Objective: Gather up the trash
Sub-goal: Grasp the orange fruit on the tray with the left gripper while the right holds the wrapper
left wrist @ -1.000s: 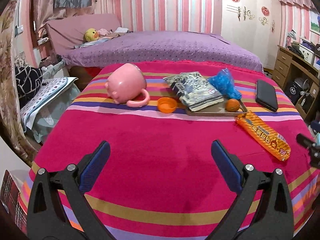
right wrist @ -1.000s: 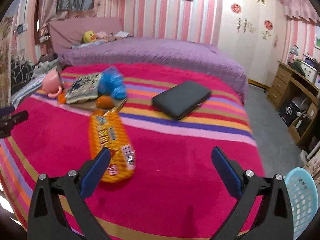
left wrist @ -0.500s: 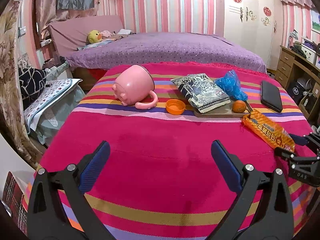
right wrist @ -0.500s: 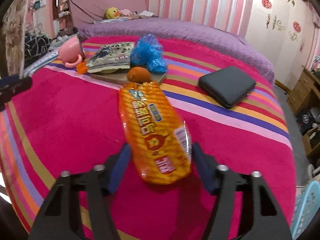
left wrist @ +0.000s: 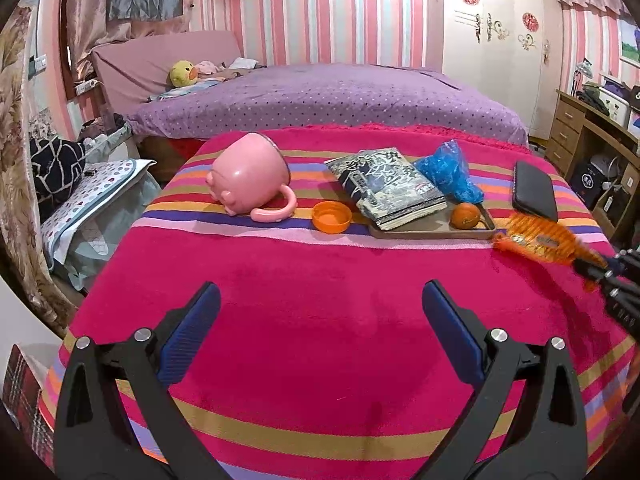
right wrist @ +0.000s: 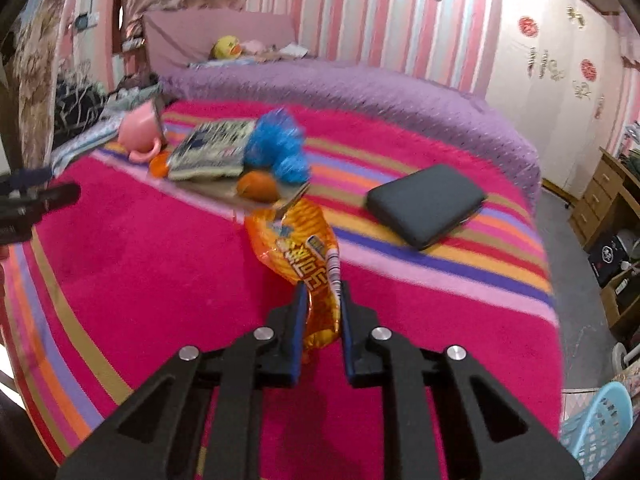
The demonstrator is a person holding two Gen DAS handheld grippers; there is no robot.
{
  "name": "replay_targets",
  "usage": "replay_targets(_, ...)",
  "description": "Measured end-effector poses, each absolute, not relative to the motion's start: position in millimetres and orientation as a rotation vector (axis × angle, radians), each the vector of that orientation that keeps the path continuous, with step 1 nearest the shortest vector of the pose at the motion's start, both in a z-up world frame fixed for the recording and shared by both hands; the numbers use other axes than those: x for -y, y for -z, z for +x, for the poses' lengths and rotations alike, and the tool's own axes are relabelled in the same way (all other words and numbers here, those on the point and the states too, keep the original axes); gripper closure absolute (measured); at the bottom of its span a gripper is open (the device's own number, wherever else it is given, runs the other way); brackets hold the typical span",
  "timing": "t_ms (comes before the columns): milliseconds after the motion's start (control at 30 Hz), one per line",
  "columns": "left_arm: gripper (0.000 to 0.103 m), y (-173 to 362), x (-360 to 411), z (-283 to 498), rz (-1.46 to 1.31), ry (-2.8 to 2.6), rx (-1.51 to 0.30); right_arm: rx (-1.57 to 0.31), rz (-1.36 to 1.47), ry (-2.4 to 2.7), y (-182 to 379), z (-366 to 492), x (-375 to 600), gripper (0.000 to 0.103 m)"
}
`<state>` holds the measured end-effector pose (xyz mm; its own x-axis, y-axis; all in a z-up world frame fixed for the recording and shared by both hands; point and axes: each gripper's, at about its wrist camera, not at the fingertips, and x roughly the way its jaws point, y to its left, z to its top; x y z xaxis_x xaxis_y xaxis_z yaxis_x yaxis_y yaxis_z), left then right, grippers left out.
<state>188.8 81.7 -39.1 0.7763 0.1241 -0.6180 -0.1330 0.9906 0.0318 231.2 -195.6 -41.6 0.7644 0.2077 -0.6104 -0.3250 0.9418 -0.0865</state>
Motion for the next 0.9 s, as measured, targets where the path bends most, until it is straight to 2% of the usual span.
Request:
replay_targets(267,0.006,33.6,-59.4,201.0,-0.023,-0.112,-0.642,-0.537,-0.148,-0.206,10.7,219.4,243.7,0.087)
replay_targets(567,0.006,40.3,-17.0,231.2,0.020,-0.058,-0.634,-0.541,-0.142,-0.158,14.7,219.0,277.2,0.087)
replay_targets(633,0.009,44.9,-4.4,243.4,0.027,-0.039,-0.654,-0.549,-0.135,-0.152,17.6,221.5,283.5,0.087)
replay_targets(700,0.019,47.0,5.6,253.6,0.045,-0.023,-0.668,-0.557,-0.123,-0.145,20.7,225.6,289.4,0.087)
replay_targets(833,0.025,51.6,22.9,279.0,0.050,0.019,-0.693,-0.572,-0.103,-0.131,25.9,233.6,299.7,0.087)
replay_targets(900,0.036,57.3,29.2,290.9,0.050,0.041,-0.721,-0.575,-0.088,-0.126,26.9,236.8,305.1,0.087)
